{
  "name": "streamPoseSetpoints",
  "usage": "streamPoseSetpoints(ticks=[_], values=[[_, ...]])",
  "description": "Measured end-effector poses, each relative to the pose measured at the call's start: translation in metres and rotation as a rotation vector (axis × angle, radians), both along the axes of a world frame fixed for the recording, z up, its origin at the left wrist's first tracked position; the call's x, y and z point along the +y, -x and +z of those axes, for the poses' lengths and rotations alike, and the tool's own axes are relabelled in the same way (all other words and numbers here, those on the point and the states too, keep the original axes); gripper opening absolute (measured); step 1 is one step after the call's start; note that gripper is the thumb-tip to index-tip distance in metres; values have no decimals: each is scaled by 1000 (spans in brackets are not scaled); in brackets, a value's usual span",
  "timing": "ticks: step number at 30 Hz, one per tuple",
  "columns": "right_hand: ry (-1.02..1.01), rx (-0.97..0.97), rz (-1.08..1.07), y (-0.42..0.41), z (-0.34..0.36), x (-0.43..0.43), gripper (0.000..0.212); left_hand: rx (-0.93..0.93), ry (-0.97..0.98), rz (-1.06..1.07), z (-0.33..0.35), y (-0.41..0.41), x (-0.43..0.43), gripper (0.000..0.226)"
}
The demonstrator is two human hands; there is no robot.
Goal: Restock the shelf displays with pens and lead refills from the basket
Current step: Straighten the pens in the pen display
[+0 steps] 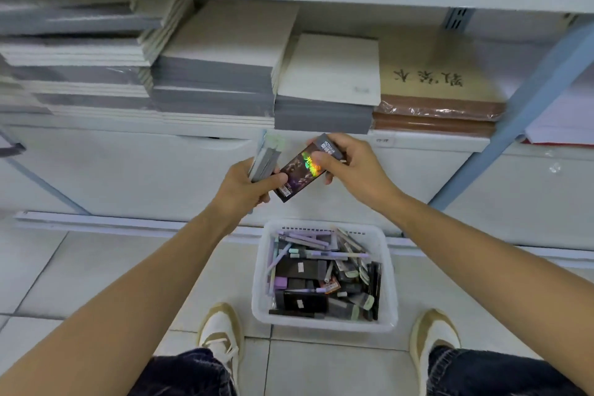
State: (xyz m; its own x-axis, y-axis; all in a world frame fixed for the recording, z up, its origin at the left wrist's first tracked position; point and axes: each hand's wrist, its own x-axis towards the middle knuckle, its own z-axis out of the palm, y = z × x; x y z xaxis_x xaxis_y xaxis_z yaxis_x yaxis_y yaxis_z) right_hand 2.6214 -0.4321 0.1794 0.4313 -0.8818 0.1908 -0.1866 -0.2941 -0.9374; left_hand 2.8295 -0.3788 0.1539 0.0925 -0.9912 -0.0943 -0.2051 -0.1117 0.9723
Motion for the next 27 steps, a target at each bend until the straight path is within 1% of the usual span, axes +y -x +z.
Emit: streamPoseSetpoints(ticks=[3,7,8,10,11,13,16,20,22,25,27], values=[[142,-67,-4,-7,58,-1,13,13,105,-61,66,-12,-1,15],[337,-135,7,-19,144,-3,9,32,305,-78,157,-26,1,25],[377,-156,15,-22,167,-5,10,64,351,-60,178,-30,1,25],[480,-183,26,-27,213,-9,11,130,429,-11,217,-38,-1,19],[536,-183,25,-30,234,-12,11,130,457,19,233,-42,-3,18],[619,-171,-11,-37,269,-23,6,65,486,88,259,-49,-7,19],[677,-85,-90,-48,302,-51,7,10,510,160,279,-60,-16,19],[627,119,-129,-65,315,-89,17,-34,489,199,285,-69,-33,31],[617,191,-131,-74,315,-102,21,-20,463,205,283,-73,-41,28],[630,241,-133,-88,316,-115,24,-18,411,188,274,-79,-52,18],[670,287,-129,-96,318,-122,19,-30,384,170,268,-81,-57,16]])
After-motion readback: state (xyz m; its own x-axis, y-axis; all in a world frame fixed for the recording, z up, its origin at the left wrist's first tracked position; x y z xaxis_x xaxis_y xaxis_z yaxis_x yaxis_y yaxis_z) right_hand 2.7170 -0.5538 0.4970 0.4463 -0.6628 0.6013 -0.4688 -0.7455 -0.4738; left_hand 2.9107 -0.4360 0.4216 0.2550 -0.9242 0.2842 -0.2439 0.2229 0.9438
